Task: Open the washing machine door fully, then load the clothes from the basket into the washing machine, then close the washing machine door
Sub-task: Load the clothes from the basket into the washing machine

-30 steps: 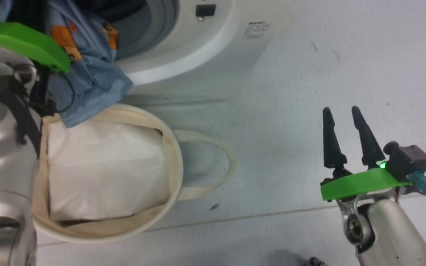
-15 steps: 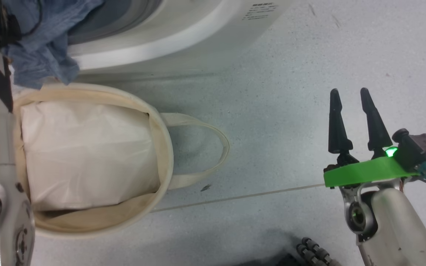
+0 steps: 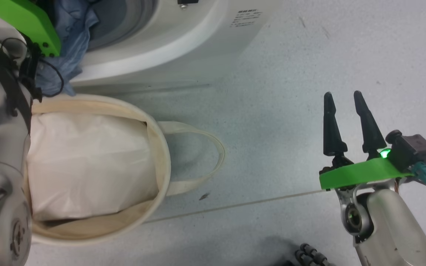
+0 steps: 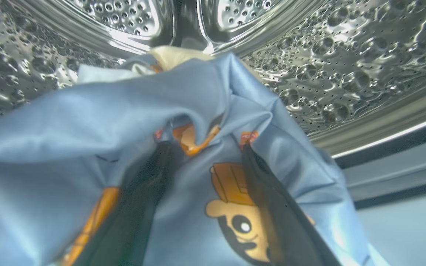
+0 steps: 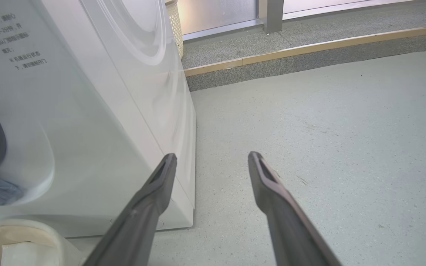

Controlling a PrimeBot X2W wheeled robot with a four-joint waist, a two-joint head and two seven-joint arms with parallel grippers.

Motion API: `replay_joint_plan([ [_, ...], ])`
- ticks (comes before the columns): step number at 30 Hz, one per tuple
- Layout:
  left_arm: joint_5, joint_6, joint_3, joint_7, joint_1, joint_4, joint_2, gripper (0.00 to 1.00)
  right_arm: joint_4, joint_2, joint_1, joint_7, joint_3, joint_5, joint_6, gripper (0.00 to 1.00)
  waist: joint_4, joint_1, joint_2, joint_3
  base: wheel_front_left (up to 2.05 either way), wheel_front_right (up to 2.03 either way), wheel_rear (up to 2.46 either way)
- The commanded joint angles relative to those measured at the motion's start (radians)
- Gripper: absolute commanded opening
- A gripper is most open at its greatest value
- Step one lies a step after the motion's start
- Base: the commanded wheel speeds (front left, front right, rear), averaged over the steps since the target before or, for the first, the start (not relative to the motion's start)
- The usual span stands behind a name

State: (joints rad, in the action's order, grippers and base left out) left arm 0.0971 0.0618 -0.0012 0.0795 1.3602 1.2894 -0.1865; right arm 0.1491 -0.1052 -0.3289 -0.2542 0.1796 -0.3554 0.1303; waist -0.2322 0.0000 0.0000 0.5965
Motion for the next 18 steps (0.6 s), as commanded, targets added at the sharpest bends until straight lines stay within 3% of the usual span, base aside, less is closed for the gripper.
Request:
replay_joint_plan([
  [1, -0.003, 0.001, -0.001, 0.016, 0.021, -0.021, -0.043, 1.0, -0.019, 0.003, 0.002, -0.008, 0.02, -0.006, 0.0, 1.0, 0.0, 0.0, 0.0, -0.016, 0.0, 0.0, 0.0],
  [8, 0.049, 0.028, 0.027, 0.161, -0.06, -0.016, -0.02, 1.0, 0.014, -0.005, -0.006, -0.008, 0.043, -0.028, 0.0, 1.0, 0.025, 0.0, 0.0, -0.129, 0.0, 0.0, 0.0],
  [13, 0.089, 0.053, 0.043, 0.181, -0.191, -0.037, 0.01, 1.0, 0.047, -0.018, 0.008, -0.008, 0.062, -0.051, 0.0, 1.0, 0.065, 0.0, 0.0, -0.222, 0.0, 0.0, 0.0],
  [18, 0.091, 0.064, 0.033, 0.182, -0.337, -0.146, 0.006, 1.0, 0.064, -0.026, 0.022, -0.008, 0.075, -0.067, 0.0, 1.0, 0.097, 0.0, 0.0, -0.289, 0.0, 0.0, 0.0],
])
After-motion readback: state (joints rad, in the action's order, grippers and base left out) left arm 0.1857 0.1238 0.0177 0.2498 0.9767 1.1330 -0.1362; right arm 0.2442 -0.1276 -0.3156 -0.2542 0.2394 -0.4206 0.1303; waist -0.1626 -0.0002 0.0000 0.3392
